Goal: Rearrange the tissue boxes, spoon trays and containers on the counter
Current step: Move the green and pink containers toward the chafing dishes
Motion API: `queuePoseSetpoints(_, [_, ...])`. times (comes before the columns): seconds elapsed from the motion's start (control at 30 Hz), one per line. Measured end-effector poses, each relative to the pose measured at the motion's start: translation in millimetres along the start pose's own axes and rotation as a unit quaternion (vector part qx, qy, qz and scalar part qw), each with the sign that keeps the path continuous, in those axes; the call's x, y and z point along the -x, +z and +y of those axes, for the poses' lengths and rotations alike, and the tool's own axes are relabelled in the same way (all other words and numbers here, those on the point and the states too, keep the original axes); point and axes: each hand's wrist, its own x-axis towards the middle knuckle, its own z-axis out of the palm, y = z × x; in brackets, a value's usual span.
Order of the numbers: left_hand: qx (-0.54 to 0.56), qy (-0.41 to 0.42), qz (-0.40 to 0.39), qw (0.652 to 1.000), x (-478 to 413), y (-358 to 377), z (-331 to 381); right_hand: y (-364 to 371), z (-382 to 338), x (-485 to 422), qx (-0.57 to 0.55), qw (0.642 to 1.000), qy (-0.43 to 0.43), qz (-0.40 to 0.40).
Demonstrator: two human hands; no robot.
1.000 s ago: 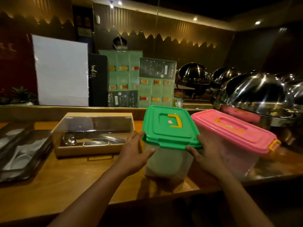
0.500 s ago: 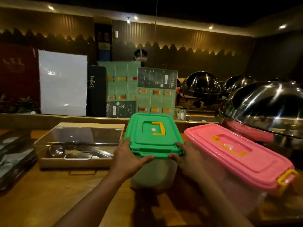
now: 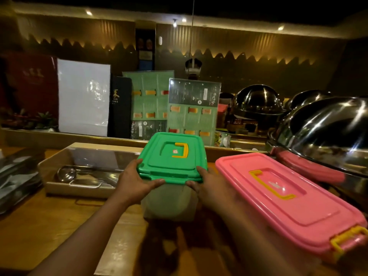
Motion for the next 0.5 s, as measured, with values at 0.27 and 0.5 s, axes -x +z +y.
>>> queuePoseSetpoints(0.27, [-0.144,0.002,0.06,0.988,18,22,19,-131,75,50,0.062,0.992,-0.008,0.107])
queuePoseSetpoints(0.5, [-0.09,0.199,-0.033,0.975,104,92,105,-184,182,117,0.051,0.961,0.245,0.116])
